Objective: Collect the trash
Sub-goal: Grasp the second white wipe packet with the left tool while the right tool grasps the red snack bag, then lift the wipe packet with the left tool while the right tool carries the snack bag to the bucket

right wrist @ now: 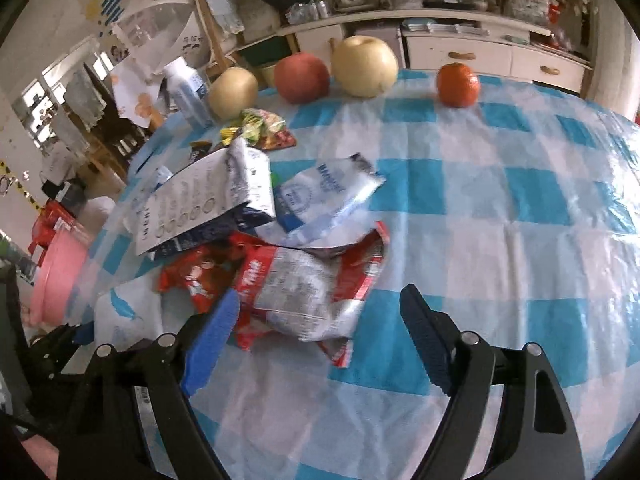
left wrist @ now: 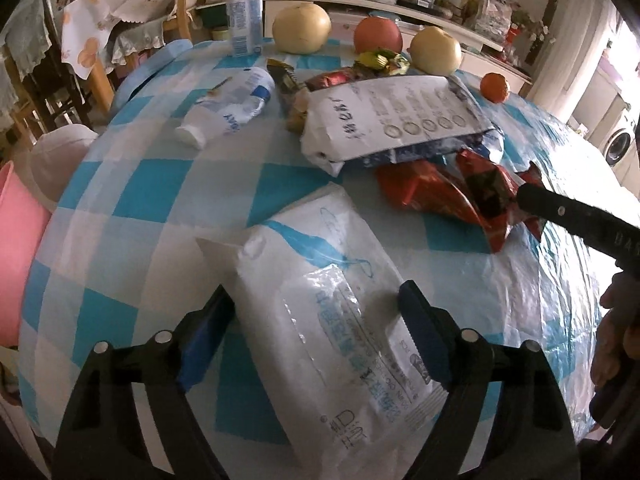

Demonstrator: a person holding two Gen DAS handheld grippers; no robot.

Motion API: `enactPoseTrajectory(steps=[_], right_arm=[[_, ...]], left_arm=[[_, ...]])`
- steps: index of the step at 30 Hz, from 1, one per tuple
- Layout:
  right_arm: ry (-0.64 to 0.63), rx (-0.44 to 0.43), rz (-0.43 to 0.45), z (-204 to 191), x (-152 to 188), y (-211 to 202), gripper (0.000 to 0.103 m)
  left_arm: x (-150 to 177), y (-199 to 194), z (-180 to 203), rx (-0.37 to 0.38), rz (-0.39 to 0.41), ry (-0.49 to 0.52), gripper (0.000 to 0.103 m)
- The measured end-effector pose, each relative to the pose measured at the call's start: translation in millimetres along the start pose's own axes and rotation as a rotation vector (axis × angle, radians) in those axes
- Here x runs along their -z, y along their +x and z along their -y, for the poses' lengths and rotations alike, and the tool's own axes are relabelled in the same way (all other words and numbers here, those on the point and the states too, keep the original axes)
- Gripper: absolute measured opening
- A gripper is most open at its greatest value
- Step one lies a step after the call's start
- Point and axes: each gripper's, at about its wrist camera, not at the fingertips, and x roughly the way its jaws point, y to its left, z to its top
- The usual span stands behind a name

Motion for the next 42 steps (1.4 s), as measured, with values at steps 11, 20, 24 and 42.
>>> enactPoseTrajectory(steps=[11,20,24,42], right_arm=[[-0.048,0.106,-0.016,-15,-3,24,0.091],[-0.064,0.145,0.011,-22,-6,31,0.084],[-0.059,0.147,0.016,-23,-7,30,0.080],[-0.019,0.084,0.050,-37,3,15,0.072]], left_arm=[[-18,8,-37,-0.001,-0.013,-0.003,0.084],[-24,12,-47,0.019,0.008,0.025,0.086],[-27,15,-47,0.018,0.013,0.037,0.090],[-23,1,-65,0.113,0.065,-0.056,0.039]])
